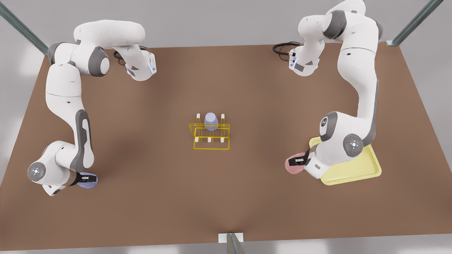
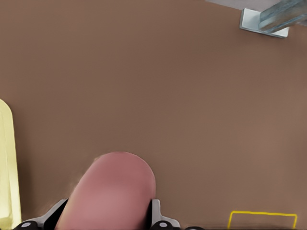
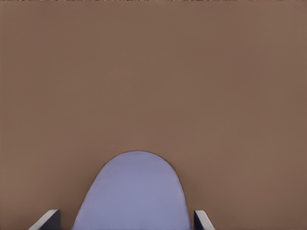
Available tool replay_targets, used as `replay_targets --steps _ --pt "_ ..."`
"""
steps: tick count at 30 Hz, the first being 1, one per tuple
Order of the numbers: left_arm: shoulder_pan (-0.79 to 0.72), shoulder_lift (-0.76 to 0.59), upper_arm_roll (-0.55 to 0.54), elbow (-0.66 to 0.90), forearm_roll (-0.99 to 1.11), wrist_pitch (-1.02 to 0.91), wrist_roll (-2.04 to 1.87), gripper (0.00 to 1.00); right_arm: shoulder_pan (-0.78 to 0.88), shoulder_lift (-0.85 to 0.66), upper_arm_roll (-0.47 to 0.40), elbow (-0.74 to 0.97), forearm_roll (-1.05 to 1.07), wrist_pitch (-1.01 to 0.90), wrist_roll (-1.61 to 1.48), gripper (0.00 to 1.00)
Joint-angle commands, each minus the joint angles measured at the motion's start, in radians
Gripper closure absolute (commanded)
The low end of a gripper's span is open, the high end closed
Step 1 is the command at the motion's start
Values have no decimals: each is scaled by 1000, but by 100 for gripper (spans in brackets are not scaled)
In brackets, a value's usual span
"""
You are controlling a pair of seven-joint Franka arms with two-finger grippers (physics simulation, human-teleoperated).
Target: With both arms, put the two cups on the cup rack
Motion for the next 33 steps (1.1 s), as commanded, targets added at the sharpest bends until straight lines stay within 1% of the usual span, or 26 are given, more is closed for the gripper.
replay_targets --steps 1,3,9,13,16,19,21,22,23,24,28,29,30,31,32,33 --pt "-33 37 -22 78 -31 -59 -736 14 -1 5 0 -2 3 5 -7 0" --pt "-105 84 -43 153 -31 -58 -847 14 0 3 0 -1 1 3 -10 0" --pt "-306 110 -45 156 -33 -59 -977 14 -1 0 0 1 0 -9 -18 0" --pt "-381 130 -51 158 -31 -45 -1005 14 -4 -11 0 -4 0 -43 -33 0" --pt "-415 147 -50 158 -30 -25 -1006 14 -7 -12 0 -6 0 -46 -46 0" --pt "-415 159 -50 156 -26 19 -1017 14 -7 -11 0 -4 0 -46 -46 2" --pt "-415 178 -50 150 -22 62 -1016 13 -7 -11 0 -4 0 -46 -46 4" --pt "-415 184 -50 150 -20 64 -1013 13 -7 -11 0 -4 0 -46 -46 11" --pt "-416 187 -48 150 -20 64 -1013 13 -7 -11 0 -2 0 -46 -47 13" --pt "-418 190 -48 150 -19 64 -1006 0 -7 -11 0 -1 0 -46 -49 13" --pt "-413 187 -48 150 12 53 -1005 0 -4 -12 1 10 11 -79 -47 13" --pt "-343 147 -46 167 53 -76 -993 0 -6 -14 4 10 11 -84 -49 13" --pt "-258 94 -51 216 55 -197 -971 0 -4 -15 7 11 14 -89 -52 13" --pt "-198 17 -45 239 119 -347 -853 0 -4 -21 12 14 17 -107 -52 13" --pt "-166 1 -45 334 202 -547 -648 0 0 -28 20 14 24 -116 -52 13" --pt "-137 1 -45 372 260 -666 -411 0 -3 -32 44 14 31 -129 -52 13"
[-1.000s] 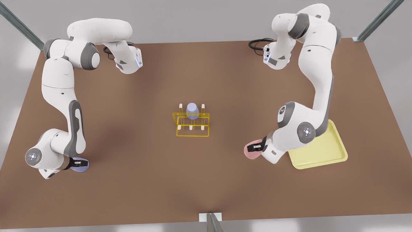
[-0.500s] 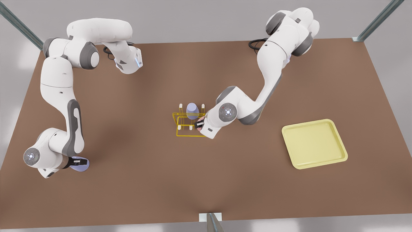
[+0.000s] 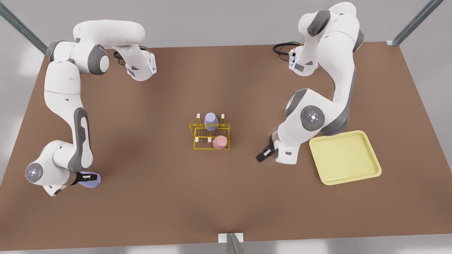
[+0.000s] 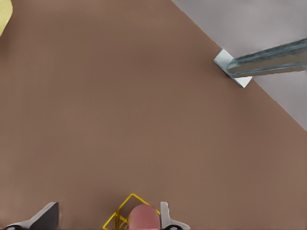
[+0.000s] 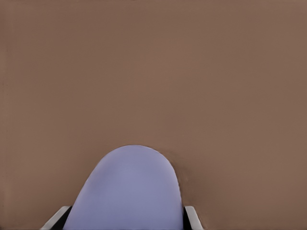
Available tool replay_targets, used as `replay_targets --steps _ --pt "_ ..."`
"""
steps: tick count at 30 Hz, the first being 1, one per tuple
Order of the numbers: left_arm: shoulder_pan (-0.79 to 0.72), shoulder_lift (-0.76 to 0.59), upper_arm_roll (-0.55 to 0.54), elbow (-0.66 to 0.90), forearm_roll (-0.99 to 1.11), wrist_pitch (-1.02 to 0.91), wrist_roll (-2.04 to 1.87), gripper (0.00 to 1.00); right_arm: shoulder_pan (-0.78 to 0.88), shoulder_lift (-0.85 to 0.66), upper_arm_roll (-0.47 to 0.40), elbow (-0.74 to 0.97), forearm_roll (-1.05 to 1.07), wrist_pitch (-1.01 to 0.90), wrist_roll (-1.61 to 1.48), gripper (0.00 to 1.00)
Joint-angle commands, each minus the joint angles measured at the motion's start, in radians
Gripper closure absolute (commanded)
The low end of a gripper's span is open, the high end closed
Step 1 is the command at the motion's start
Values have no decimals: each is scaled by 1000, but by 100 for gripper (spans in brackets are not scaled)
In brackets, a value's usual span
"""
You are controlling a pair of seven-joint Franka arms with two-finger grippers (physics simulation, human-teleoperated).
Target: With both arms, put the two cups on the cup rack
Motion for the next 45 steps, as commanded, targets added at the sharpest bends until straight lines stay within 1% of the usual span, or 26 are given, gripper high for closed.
replay_targets --steps 1,2,3,4,5,6,8,13,17,20,22,25,31,32,33,36,37,39,41,42,44,45 --pt "44 -20 1 51 216 -484 599 0 1 -9 37 1 32 -51 -17 13" --pt "85 -145 28 10 197 -500 740 0 5 -9 58 1 47 -56 -14 13" --pt "123 -380 128 -334 111 -350 984 0 5 -16 80 2 52 -56 -13 13" --pt "93 -477 245 -466 -14 -322 1016 0 19 -30 97 2 60 -56 -11 13" --pt "129 -412 242 -446 -28 -406 1016 0 42 -43 97 2 66 -56 -10 13" --pt "120 -408 240 -451 -31 -389 1015 0 67 -53 97 4 74 -57 -10 13" --pt "153 -412 242 -385 -34 -451 1022 0 128 -72 95 4 143 -69 -4 13" --pt "171 -419 223 -376 -50 -468 1025 0 292 -105 94 56 242 -100 150 13" --pt "217 -431 216 -373 -59 -497 1079 0 420 -119 94 94 302 -100 289 13" --pt "217 -449 216 -371 -54 -494 1081 0 492 -135 95 104 380 -100 306 13" --pt "217 -448 216 -322 -53 -507 1079 0 515 -182 95 81 380 -118 306 13" --pt "212 -449 213 -320 -54 -530 1078 0 510 -274 77 32 370 -259 305 13" --pt "218 -448 220 -317 -48 -529 1081 0 532 -276 74 30 364 -413 302 13" --pt "217 -448 219 -317 -48 -530 1082 0 539 -274 72 28 360 -421 302 13" --pt "218 -448 217 -310 -48 -532 1081 0 556 -273 77 24 302 -418 315 13" --pt "218 -448 222 -308 -36 -523 1085 0 573 -285 74 -31 293 -395 315 13" --pt "218 -452 222 -308 -39 -514 1085 0 584 -293 75 -62 293 -359 315 13" --pt "217 -463 219 -319 -45 -437 1085 0 608 -325 75 -126 298 -304 317 13" --pt "212 -458 219 -327 -44 -414 1084 0 608 -345 77 -163 296 -289 317 13" --pt "217 -468 202 -380 -42 -386 1085 0 617 -337 78 -163 298 -278 317 13" --pt "220 -560 190 -566 -38 -188 1087 0 634 -322 80 -162 302 -261 317 13" --pt "220 -558 191 -560 -21 -172 1087 0 636 -311 81 -157 305 -249 317 13"
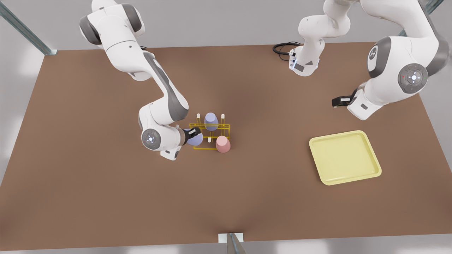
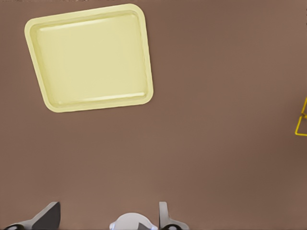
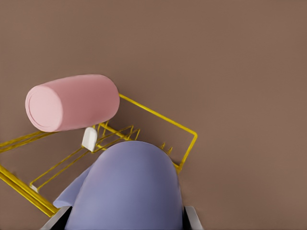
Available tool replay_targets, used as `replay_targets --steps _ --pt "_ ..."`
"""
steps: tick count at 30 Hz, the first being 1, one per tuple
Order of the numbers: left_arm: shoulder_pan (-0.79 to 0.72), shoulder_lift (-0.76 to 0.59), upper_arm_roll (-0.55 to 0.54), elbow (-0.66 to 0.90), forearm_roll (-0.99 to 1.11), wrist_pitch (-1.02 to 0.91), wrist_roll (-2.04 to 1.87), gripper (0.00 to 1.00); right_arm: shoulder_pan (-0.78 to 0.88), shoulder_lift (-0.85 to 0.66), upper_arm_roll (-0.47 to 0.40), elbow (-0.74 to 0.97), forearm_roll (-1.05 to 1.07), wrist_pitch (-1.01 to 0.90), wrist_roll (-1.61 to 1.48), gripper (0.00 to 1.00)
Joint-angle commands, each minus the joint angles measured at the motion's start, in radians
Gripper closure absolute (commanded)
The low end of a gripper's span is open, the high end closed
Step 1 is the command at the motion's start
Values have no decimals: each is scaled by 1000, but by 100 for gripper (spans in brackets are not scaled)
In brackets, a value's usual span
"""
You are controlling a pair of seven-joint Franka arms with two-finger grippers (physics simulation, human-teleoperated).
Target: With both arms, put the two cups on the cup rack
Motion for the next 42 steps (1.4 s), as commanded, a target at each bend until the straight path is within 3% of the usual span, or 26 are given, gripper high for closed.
replay_targets --steps 1,10,11,25,27,30,31,32,33,35,42 --pt "6 -10 -2 -24 27 189 100 0 6 11 2 4 5 50 57 13" --pt "14 -3 -2 -24 20 143 100 0 -8 45 3 30 0 47 55 12" --pt "18 -1 -1 -24 20 149 100 0 -10 54 3 42 2 42 57 0" --pt "20 -6 -2 -24 19 130 100 0 -50 88 -9 234 -21 -104 55 0" --pt "20 -7 -2 -24 20 129 100 0 -73 90 -122 282 -230 -90 55 0" --pt "20 -7 -2 -24 19 124 100 0 -77 76 -417 337 -364 -110 41 0" --pt "17 -9 -4 -23 17 115 99 0 -102 30 -426 364 -362 -199 29 0" --pt "18 -7 -4 -16 16 113 97 0 -123 -16 -417 378 -368 -283 38 0" --pt "18 -3 -4 -18 14 115 99 0 -194 -102 -330 332 -370 -309 41 0" --pt "17 -4 -4 -18 14 112 99 0 -381 -286 -23 171 -449 -311 112 0" --pt "17 -3 -4 -18 14 106 97 0 -419 -352 2 111 -448 -314 112 0"
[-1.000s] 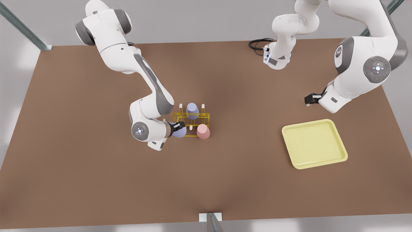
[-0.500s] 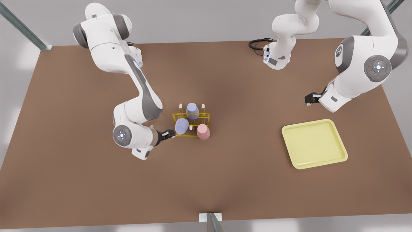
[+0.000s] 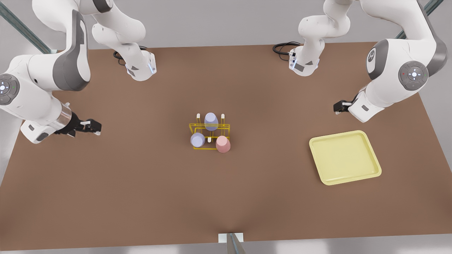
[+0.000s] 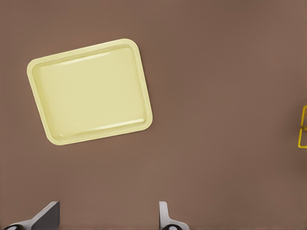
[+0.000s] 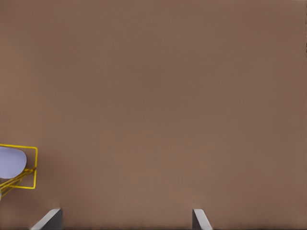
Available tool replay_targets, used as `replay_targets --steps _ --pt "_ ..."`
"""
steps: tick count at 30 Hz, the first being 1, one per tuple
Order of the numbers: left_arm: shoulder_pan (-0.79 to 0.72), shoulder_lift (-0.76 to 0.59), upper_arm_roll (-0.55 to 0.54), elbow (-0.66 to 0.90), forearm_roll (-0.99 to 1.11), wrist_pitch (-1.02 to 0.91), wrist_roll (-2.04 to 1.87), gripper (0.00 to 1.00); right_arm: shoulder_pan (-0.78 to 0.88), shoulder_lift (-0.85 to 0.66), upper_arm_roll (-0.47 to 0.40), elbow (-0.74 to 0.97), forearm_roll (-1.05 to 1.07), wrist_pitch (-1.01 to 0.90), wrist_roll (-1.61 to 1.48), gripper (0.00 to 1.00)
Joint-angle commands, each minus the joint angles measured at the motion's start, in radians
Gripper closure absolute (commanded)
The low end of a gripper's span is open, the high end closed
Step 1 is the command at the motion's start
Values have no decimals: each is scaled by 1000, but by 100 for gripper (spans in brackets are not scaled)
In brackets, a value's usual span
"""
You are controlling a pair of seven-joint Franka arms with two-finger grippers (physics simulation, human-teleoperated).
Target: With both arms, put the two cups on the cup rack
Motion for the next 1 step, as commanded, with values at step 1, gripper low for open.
replay_targets --steps 1 --pt "0 -1 -1 1 2 -6 9 0 -1 -5 1 -3 -10 -34 43 0"
